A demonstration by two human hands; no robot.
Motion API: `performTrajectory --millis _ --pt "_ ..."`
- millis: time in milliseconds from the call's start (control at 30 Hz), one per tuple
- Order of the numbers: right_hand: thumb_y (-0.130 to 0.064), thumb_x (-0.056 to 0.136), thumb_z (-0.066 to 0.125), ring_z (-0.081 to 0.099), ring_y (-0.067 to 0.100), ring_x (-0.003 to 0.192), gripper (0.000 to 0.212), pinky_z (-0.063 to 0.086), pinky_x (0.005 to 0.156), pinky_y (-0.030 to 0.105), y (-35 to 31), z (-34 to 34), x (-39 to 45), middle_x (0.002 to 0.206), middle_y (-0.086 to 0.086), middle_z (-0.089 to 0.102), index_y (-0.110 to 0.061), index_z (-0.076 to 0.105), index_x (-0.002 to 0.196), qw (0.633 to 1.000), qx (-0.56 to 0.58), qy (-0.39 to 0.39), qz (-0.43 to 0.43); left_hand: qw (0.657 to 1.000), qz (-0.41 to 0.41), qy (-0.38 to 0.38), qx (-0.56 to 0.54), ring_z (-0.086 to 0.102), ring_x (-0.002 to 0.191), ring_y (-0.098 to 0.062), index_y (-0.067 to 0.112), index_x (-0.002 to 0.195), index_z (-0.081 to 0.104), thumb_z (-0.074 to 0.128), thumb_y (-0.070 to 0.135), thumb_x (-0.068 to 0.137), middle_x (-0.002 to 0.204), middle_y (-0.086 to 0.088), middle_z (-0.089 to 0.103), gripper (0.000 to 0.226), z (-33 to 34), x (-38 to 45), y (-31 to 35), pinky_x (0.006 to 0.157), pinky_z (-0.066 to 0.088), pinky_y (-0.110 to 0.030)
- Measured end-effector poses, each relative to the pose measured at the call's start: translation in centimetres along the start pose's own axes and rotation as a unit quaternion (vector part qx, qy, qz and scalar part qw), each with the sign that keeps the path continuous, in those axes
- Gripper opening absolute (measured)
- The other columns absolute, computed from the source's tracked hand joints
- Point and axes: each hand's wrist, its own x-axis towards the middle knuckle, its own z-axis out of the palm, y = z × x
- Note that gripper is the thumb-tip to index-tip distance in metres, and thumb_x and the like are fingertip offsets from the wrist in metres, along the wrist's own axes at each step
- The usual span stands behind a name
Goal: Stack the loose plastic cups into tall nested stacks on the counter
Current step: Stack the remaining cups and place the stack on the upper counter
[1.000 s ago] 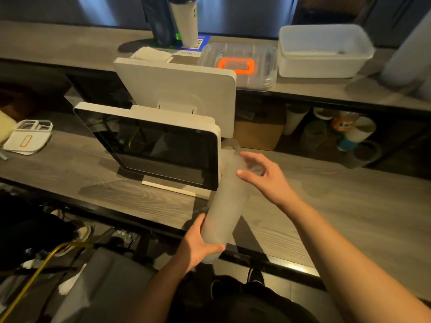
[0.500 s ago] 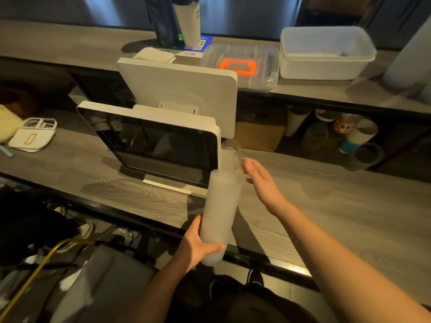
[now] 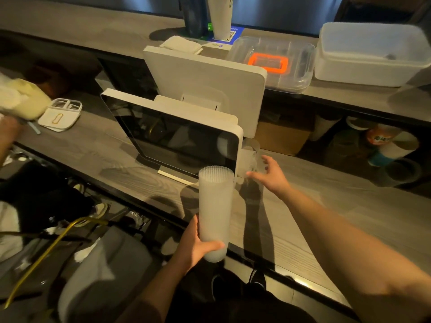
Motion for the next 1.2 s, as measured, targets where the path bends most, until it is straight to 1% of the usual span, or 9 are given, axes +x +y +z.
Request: performTrajectory --millis 167,267,400,533,767,867,933,1067,1200 --pt "-0.038 0.072 0.089 0.032 0.03 0.147 0.109 0.037 0.114 0.056 0.4 0.8 1.8 0.163 0.002 0.026 -0.025 0.022 0.157 1.0 -0.017 -0.008 0.009 0.999 -0.027 0.033 -0.012 0.055 0.125 -0.018 0.033 0.137 0.037 0.093 0.038 0.04 0.135 0.003 0.055 0.113 -0.7 0.7 -0.2 0.105 0.049 -0.052" --pt "-0.032 0.072 0.09 0.03 0.03 0.148 0.111 0.035 0.115 0.057 -0.2 1.1 2.9 0.163 0.002 0.026 -0.028 0.019 0.158 1.0 -0.008 -0.015 0.002 0.997 -0.046 0.054 -0.021 0.055 0.124 -0.023 0.025 0.142 0.038 0.097 0.015 0.053 0.134 0.0 0.055 0.107 -1.1 1.3 -0.2 0.104 0.048 -0.055" --pt "-0.027 0.077 0.087 0.032 0.03 0.144 0.095 0.037 0.112 0.058 -0.6 1.5 3.6 0.159 0.0 0.029 -0.037 0.028 0.152 0.999 -0.014 -0.026 -0.024 0.998 -0.052 0.047 0.0 0.054 0.119 -0.02 0.023 0.142 0.036 0.092 0.011 0.065 0.128 0.002 0.054 0.096 -1.6 1.9 -0.4 0.104 0.048 -0.049" --pt "-0.024 0.08 0.084 0.038 0.028 0.139 0.082 0.041 0.112 0.055 -0.4 1.8 4.0 0.153 0.003 0.038 -0.03 0.038 0.147 0.998 -0.047 -0.012 -0.029 0.997 -0.055 0.044 0.009 0.053 0.119 -0.019 0.023 0.141 0.036 0.091 0.013 0.067 0.125 0.005 0.053 0.093 -1.7 2.1 -0.2 0.1 0.049 -0.043" --pt "-0.033 0.079 0.083 0.054 0.025 0.119 0.07 0.054 0.098 0.047 1.9 0.9 2.6 0.135 0.002 0.048 -0.026 0.044 0.136 0.999 -0.031 -0.01 0.015 0.998 -0.047 0.04 0.011 0.053 0.121 -0.021 0.02 0.141 0.036 0.091 0.009 0.066 0.129 0.001 0.053 0.094 -1.6 2.4 -0.2 0.103 0.049 -0.047" --pt "-0.037 0.082 0.08 0.054 0.024 0.115 0.069 0.055 0.083 0.033 3.7 0.0 1.2 0.133 0.001 0.049 -0.025 0.043 0.138 1.0 0.012 0.005 0.026 0.998 -0.043 0.039 0.002 0.054 0.121 -0.021 0.02 0.139 0.038 0.091 0.006 0.064 0.129 0.0 0.055 0.092 -1.4 2.5 -0.6 0.104 0.049 -0.048" --pt "-0.034 0.084 0.079 0.054 0.022 0.112 0.074 0.05 0.071 0.022 4.5 -0.7 0.0 0.13 0.001 0.048 -0.025 0.037 0.143 0.997 0.063 0.024 0.027 0.999 -0.04 0.029 0.006 0.055 0.121 -0.019 0.023 0.137 0.039 0.093 0.009 0.063 0.128 0.003 0.056 0.093 -1.2 2.3 -0.8 0.103 0.05 -0.048" --pt "-0.031 0.083 0.08 0.054 0.018 0.106 0.079 0.046 0.069 0.017 4.9 -2.1 -2.0 0.126 -0.001 0.047 -0.024 0.033 0.145 0.993 0.106 0.043 0.013 0.999 -0.033 0.01 0.024 0.056 0.122 -0.016 0.029 0.136 0.038 0.094 0.035 0.047 0.13 0.005 0.057 0.106 -1.0 1.7 -0.9 0.104 0.05 -0.05" --pt "-0.032 0.086 0.077 0.057 0.022 0.111 0.062 0.054 0.085 0.031 4.2 -3.1 -3.2 0.129 0.002 0.053 -0.023 0.045 0.139 0.985 0.163 0.05 -0.007 0.999 -0.023 -0.011 0.043 0.057 0.122 -0.014 0.026 0.149 0.031 0.094 0.039 0.049 0.137 0.005 0.055 0.119 -1.0 1.2 -1.6 0.103 0.051 -0.049"
